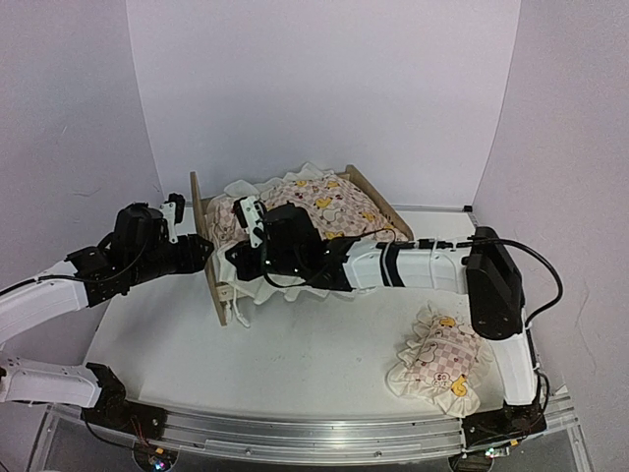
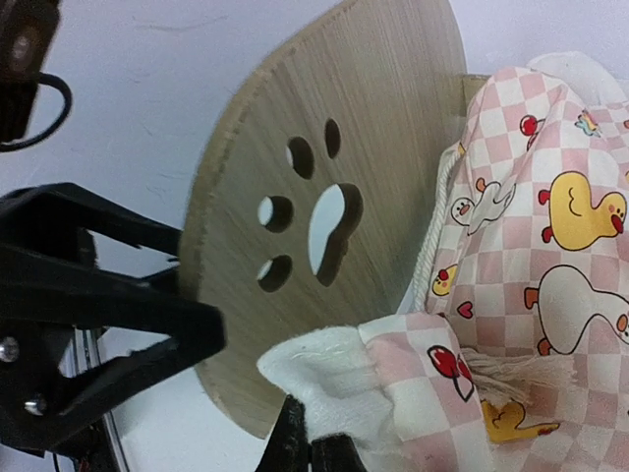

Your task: Set up the pet bed

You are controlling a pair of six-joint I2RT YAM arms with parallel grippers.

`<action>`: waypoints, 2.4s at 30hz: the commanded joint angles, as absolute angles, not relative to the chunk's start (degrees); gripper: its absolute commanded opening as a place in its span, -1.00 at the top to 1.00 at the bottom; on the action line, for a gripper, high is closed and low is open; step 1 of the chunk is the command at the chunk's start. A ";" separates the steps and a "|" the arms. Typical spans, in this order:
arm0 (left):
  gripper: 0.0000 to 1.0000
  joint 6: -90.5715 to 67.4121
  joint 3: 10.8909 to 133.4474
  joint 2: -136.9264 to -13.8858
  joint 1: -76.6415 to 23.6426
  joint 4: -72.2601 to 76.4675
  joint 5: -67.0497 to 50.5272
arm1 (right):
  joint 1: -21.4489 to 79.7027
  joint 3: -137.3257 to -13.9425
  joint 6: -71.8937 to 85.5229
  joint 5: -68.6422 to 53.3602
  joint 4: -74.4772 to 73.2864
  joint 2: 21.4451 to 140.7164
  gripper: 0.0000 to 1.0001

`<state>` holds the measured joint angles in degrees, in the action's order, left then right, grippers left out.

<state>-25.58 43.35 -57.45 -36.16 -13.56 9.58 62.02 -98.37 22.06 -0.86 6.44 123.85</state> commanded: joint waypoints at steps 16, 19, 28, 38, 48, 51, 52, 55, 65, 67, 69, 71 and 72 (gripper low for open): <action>0.10 -25.98 43.52 -58.57 -35.86 -12.53 11.06 | 60.30 -107.82 26.56 -6.64 -16.67 123.93 0.11; 0.09 -25.74 43.39 -58.40 -35.95 -12.62 11.43 | 60.29 -100.27 28.62 -8.91 -17.88 117.75 -0.28; 0.01 -26.14 43.01 -59.84 -35.90 -12.54 10.44 | 59.37 -97.21 23.65 -14.21 -20.89 113.22 -0.84; -0.04 -25.85 43.37 -58.60 -35.87 -12.73 10.04 | 63.62 -88.34 28.23 -9.52 -12.69 114.18 -0.58; 0.00 -26.02 43.06 -58.49 -35.91 -12.83 9.74 | 66.44 -79.62 32.35 0.87 14.68 119.51 -0.44; 0.00 -26.10 42.98 -58.07 -35.93 -12.82 9.93 | 67.52 -79.90 32.27 6.15 18.42 121.68 -0.21; 0.00 -26.10 42.90 -57.89 -35.92 -12.79 10.03 | 67.83 -80.08 32.16 7.85 19.09 122.40 -0.12; 0.00 -26.11 42.89 -57.34 -35.94 -12.75 10.41 | 68.27 -80.58 32.46 11.21 19.95 123.67 0.09; 0.01 -25.95 42.39 -56.59 -35.90 -12.82 10.68 | 68.56 -83.14 29.34 14.74 21.92 124.25 1.00; 0.00 -25.93 42.17 -56.25 -35.86 -12.89 10.80 | 68.49 -83.21 27.72 16.84 21.89 122.74 1.00; 0.00 -25.93 42.03 -55.80 -35.90 -12.78 10.77 | 68.24 -83.08 26.00 18.51 21.82 121.11 1.00; 0.01 -25.93 42.00 -55.35 -35.83 -12.85 10.64 | 67.72 -84.67 24.25 17.66 21.39 120.36 1.00; 0.02 -25.93 41.96 -55.10 -35.91 -12.86 10.53 | 67.49 -86.05 23.43 17.65 20.46 120.55 1.00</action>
